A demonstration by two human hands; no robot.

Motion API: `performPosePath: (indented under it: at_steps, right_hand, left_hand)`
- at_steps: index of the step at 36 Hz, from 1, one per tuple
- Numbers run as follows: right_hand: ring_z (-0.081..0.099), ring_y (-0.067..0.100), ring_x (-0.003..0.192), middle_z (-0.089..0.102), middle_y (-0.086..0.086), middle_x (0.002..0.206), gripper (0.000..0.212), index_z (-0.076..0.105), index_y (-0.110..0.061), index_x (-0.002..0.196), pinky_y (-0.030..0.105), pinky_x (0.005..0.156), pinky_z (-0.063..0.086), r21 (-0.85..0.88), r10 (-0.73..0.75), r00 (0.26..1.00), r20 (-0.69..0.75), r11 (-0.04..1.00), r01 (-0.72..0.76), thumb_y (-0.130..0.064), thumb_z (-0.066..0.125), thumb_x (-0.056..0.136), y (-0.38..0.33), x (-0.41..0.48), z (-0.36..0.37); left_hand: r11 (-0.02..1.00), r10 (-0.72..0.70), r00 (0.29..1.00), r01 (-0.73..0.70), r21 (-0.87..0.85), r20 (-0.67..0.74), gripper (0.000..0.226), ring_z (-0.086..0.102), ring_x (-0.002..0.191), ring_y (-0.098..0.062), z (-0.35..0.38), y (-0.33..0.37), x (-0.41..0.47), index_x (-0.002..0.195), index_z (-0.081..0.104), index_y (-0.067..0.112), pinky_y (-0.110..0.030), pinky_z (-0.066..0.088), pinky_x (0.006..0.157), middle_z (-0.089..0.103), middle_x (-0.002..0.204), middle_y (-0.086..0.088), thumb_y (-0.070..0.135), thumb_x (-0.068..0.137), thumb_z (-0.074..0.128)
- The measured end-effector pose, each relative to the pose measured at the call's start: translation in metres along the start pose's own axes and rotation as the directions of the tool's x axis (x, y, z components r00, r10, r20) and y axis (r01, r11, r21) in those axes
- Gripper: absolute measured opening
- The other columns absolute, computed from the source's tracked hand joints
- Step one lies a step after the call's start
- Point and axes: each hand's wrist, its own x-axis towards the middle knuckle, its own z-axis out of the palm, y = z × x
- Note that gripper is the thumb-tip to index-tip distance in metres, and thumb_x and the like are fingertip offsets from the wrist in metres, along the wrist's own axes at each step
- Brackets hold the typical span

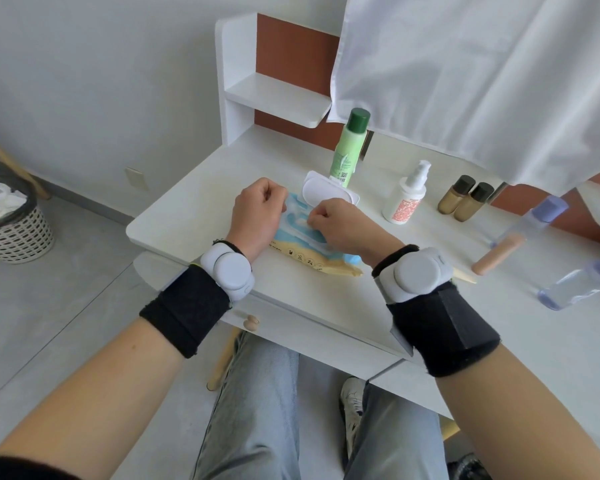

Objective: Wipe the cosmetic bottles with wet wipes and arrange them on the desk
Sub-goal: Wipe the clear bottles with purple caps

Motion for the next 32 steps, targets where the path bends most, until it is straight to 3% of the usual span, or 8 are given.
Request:
performPosePath:
  at_steps: [5, 7, 10, 13, 16, 21, 26, 32]
  right_hand:
    - [0.036, 0.021, 0.066, 0.038, 0.001, 0.064, 0.035, 0.034, -0.014, 0.062, 0.028, 0.052, 0.026, -0.088, -0.017, 0.999, -0.031, 0.996, 0.014, -0.012, 0.037, 0.097, 0.002, 0.002, 0.001]
    - [0.042, 0.025, 0.075, 0.049, 0.005, 0.076, 0.028, 0.042, -0.012, 0.072, 0.028, 0.057, 0.033, -0.207, -0.047, 0.997, -0.055, 0.978, 0.034, -0.011, 0.035, 0.099, -0.001, -0.002, 0.001]
    - [0.049, 0.029, 0.084, 0.056, 0.017, 0.110, 0.011, 0.039, -0.008, 0.093, 0.032, 0.068, 0.035, -0.404, -0.127, 0.987, -0.101, 0.912, 0.076, -0.004, 0.033, 0.102, -0.005, -0.008, 0.004]
    - [0.052, 0.028, 0.086, 0.056, 0.018, 0.117, 0.016, 0.047, -0.003, 0.108, 0.031, 0.068, 0.033, -0.432, -0.147, 0.974, -0.170, 0.900, 0.060, -0.002, 0.034, 0.101, -0.003, -0.005, 0.009]
    - [0.052, 0.028, 0.085, 0.060, 0.019, 0.111, 0.021, 0.052, 0.000, 0.114, 0.030, 0.067, 0.034, -0.315, -0.116, 0.966, -0.230, 0.948, 0.039, -0.008, 0.038, 0.101, 0.001, 0.000, 0.010]
    - [0.056, 0.025, 0.086, 0.064, 0.007, 0.097, 0.017, 0.064, -0.017, 0.106, 0.026, 0.071, 0.036, -0.128, -0.185, 0.942, -0.279, 0.980, 0.155, -0.017, 0.050, 0.096, 0.004, -0.007, 0.010]
    - [0.053, 0.015, 0.079, 0.064, -0.004, 0.084, 0.013, 0.071, -0.026, 0.099, 0.023, 0.068, 0.033, -0.161, -0.202, 0.935, -0.291, 0.974, 0.160, -0.027, 0.062, 0.089, 0.001, -0.010, 0.012]
    - [0.059, 0.025, 0.084, 0.068, 0.005, 0.088, 0.019, 0.074, -0.022, 0.091, 0.032, 0.069, 0.049, -0.322, -0.262, 0.921, -0.287, 0.932, 0.165, -0.023, 0.056, 0.092, -0.004, -0.004, 0.016]
  left_hand:
    - [1.000, 0.001, 1.000, -0.001, 0.007, 0.002, 0.022, 0.050, 0.064, -0.015, 0.000, 0.000, 0.000, 0.067, 0.053, 0.014, -0.034, 0.044, 0.067, 0.058, 0.062, 0.008, 0.019, 0.088, 0.048]
    - [1.000, 0.004, 1.000, -0.004, 0.013, 0.005, 0.021, 0.051, 0.064, -0.015, 0.000, 0.000, -0.001, 0.069, 0.053, 0.012, -0.034, 0.045, 0.068, 0.058, 0.062, 0.009, 0.019, 0.088, 0.047]
    - [1.000, 0.003, 1.000, -0.003, 0.025, 0.001, 0.021, 0.052, 0.063, -0.013, 0.000, 0.000, -0.001, 0.073, 0.056, 0.009, -0.034, 0.045, 0.068, 0.058, 0.061, 0.010, 0.020, 0.087, 0.047]
    - [0.999, 0.003, 1.000, -0.003, 0.040, -0.012, 0.020, 0.052, 0.062, -0.012, 0.000, 0.001, -0.002, 0.074, 0.057, 0.009, -0.033, 0.044, 0.068, 0.059, 0.059, 0.010, 0.020, 0.087, 0.048]
    - [0.999, 0.002, 1.000, -0.001, 0.047, -0.019, 0.020, 0.052, 0.061, -0.011, 0.000, 0.001, -0.003, 0.073, 0.057, 0.009, -0.033, 0.044, 0.068, 0.058, 0.057, 0.011, 0.020, 0.088, 0.048]
    - [0.999, 0.005, 1.000, -0.004, 0.055, -0.017, 0.021, 0.050, 0.060, -0.012, 0.000, 0.000, -0.001, 0.069, 0.054, 0.011, -0.034, 0.043, 0.067, 0.057, 0.052, 0.019, 0.020, 0.088, 0.047]
    - [0.999, 0.007, 1.000, -0.006, 0.045, -0.019, 0.021, 0.050, 0.060, -0.012, 0.000, -0.001, -0.001, 0.071, 0.055, 0.010, -0.031, 0.042, 0.065, 0.056, 0.055, 0.011, 0.019, 0.088, 0.047]
    - [0.999, -0.002, 1.000, 0.003, 0.049, -0.017, 0.021, 0.049, 0.058, -0.010, 0.000, -0.001, -0.001, 0.067, 0.053, 0.012, -0.030, 0.040, 0.064, 0.056, 0.051, 0.020, 0.019, 0.086, 0.048]
